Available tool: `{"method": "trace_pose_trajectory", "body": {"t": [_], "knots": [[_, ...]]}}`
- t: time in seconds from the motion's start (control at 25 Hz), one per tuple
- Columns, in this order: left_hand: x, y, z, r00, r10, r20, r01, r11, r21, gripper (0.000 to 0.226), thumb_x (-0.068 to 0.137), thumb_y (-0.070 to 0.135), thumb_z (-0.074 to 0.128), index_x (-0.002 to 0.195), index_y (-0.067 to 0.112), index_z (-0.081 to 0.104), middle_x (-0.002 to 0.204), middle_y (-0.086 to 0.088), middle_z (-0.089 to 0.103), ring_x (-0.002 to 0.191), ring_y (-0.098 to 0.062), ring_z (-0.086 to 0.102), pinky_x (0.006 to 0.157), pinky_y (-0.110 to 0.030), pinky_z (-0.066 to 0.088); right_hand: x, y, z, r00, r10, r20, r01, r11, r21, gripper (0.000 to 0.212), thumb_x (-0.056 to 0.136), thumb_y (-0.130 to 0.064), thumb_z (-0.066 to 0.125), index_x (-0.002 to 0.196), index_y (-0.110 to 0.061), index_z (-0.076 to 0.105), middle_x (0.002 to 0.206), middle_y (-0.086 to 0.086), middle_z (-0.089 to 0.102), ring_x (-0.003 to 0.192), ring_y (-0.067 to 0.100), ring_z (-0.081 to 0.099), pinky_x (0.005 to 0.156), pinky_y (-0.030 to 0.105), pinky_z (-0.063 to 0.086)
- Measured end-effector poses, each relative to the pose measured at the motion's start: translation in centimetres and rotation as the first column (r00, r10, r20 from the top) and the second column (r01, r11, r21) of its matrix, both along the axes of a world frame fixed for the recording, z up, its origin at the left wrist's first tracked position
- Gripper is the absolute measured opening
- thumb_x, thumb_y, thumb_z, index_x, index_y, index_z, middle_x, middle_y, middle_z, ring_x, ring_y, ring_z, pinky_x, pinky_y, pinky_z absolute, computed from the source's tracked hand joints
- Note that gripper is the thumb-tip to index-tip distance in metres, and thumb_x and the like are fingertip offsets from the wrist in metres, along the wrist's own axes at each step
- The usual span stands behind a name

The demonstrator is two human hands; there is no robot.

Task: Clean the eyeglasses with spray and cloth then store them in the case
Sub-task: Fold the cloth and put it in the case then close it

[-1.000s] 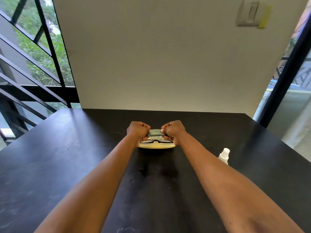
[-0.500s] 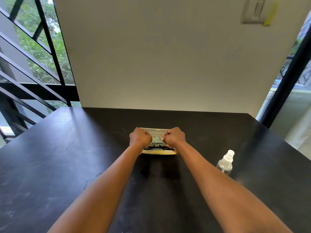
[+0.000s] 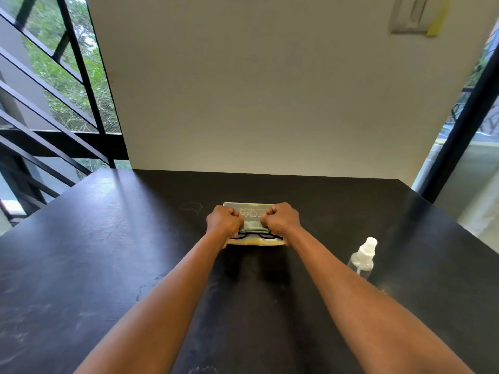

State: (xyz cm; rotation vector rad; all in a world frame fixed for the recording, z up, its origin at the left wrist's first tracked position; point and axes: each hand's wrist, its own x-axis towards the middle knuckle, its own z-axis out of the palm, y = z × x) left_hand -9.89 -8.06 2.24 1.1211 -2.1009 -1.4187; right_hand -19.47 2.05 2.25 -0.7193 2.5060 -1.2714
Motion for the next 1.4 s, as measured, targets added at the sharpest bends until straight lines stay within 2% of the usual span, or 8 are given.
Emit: {"method": "trace_pose_trajectory", "body": {"t": [0.08,0.16,0.32,0.64,0.76,0.96,1.2,1.4], "knots": [[0.0,0.0,0.0,1.0,0.004,-0.011,-0.004,1.0,0.016,0.01,0.081,0.004,0.064,0.072,0.008,0.064,0.079,-0.009,0.065,0.054,-0.012,0.055,0.052,-0.02,0.049,0.1,0.0,0.0,0.982,-0.043,-0.186,0.039,0.999,-0.028,0.005,0.077,-0.01,0.061,0.076,-0.014,0.057,0.086,0.005,0.057,0.082,0.019,0.054,0.068,0.034,0.045],[0.1,0.0,0.1,1.0,0.011,-0.028,-0.01,0.999,0.034,0.013,0.082,0.004,0.064,0.07,0.01,0.063,0.082,-0.01,0.065,0.055,-0.013,0.055,0.056,-0.023,0.052,-0.2,-0.2,0.1,0.931,-0.072,-0.357,0.07,0.997,-0.02,0.015,0.083,-0.019,0.058,0.098,-0.016,0.056,0.107,0.007,0.048,0.095,0.021,0.044,0.075,0.029,0.037],[0.3,-0.1,0.3,0.997,0.028,-0.075,-0.023,0.998,0.066,0.017,0.084,0.004,0.062,0.069,0.012,0.062,0.083,-0.01,0.065,0.055,-0.012,0.055,0.051,-0.02,0.05,-1.2,-0.8,0.2,0.94,0.065,-0.334,-0.003,0.983,0.182,0.038,0.094,-0.027,0.045,0.131,-0.019,0.046,0.135,0.015,0.038,0.124,0.033,0.035,0.099,0.038,0.033],[1.0,-1.0,-0.7,0.944,0.309,-0.115,-0.319,0.944,-0.088,0.016,0.086,0.004,0.056,0.074,0.011,0.064,0.089,-0.011,0.064,0.084,-0.026,0.06,0.067,-0.032,0.053,-0.7,0.3,-0.8,0.898,0.044,-0.438,-0.007,0.996,0.085,0.032,0.095,-0.013,0.045,0.125,-0.012,0.057,0.122,0.017,0.052,0.11,0.025,0.051,0.089,0.028,0.041],[1.5,-1.2,-1.3,0.957,0.291,-0.002,-0.29,0.954,0.074,0.015,0.09,0.005,0.052,0.09,0.005,0.067,0.098,-0.014,0.064,0.083,-0.025,0.061,0.069,-0.034,0.055,-0.6,0.4,-0.7,0.89,0.016,-0.456,0.008,0.999,0.049,0.029,0.095,-0.013,0.045,0.12,-0.012,0.061,0.117,0.015,0.056,0.107,0.024,0.053,0.084,0.024,0.04],[2.4,-0.9,-1.2,0.951,0.286,-0.12,-0.204,0.868,0.453,0.02,0.09,-0.006,0.049,0.089,0.001,0.067,0.095,-0.015,0.065,0.075,-0.02,0.063,0.067,-0.034,0.057,-0.4,1.8,-1.1,0.865,0.0,-0.502,-0.007,1.0,-0.012,0.027,0.096,-0.013,0.045,0.115,-0.016,0.064,0.112,0.01,0.057,0.099,0.019,0.055,0.078,0.021,0.038],[3.2,-0.3,-0.3,0.934,0.306,-0.184,-0.152,0.807,0.57,0.02,0.09,-0.01,0.046,0.097,-0.003,0.063,0.077,-0.008,0.058,0.068,-0.016,0.058,0.07,-0.03,0.05,0.6,3.7,-2.7,0.808,0.06,-0.586,-0.138,0.986,-0.089,0.032,0.09,-0.004,0.054,0.118,-0.016,0.064,0.1,0.007,0.052,0.083,0.017,0.054,0.073,0.023,0.044],[3.4,-0.2,-0.1,0.924,0.324,-0.204,-0.141,0.785,0.604,0.021,0.091,-0.009,0.045,0.104,-0.004,0.061,0.082,-0.01,0.054,0.084,-0.021,0.058,0.079,-0.034,0.051,0.9,4.3,-4.3,0.83,0.101,-0.548,-0.188,0.977,-0.104,0.033,0.087,0.0,0.056,0.114,-0.015,0.066,0.118,0.008,0.053,0.108,0.021,0.054,0.096,0.028,0.044]]}}
